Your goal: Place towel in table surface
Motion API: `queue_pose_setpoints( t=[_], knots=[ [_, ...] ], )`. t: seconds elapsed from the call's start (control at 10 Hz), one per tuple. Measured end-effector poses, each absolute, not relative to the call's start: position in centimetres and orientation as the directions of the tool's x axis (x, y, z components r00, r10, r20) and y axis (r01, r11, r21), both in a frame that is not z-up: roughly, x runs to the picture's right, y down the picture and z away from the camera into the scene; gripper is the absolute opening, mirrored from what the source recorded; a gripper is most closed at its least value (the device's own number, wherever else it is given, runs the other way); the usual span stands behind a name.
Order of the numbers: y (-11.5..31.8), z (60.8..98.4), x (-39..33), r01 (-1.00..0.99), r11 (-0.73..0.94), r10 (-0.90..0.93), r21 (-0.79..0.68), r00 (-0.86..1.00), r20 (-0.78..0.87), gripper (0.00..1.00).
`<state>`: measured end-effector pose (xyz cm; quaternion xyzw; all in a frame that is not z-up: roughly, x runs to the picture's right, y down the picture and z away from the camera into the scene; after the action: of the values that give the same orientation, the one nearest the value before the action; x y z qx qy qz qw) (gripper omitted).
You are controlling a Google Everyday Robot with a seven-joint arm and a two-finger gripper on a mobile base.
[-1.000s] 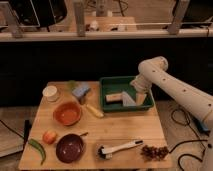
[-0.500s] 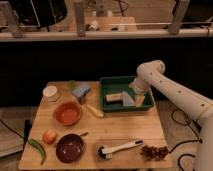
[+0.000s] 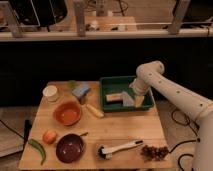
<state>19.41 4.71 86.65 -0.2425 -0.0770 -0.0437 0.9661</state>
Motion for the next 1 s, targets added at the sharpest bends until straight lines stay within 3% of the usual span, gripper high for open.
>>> queue_pose_setpoints(
  t=[0.4, 1.0],
  knots=[
    [3.3, 86.3, 20.1, -0.008, 0.887, 0.075, -0.462, 0.989, 0.128, 0.80],
    [3.6, 88.6, 20.5, -0.284, 0.801, 0.390, -0.527, 0.915, 0.100, 0.80]
  ],
)
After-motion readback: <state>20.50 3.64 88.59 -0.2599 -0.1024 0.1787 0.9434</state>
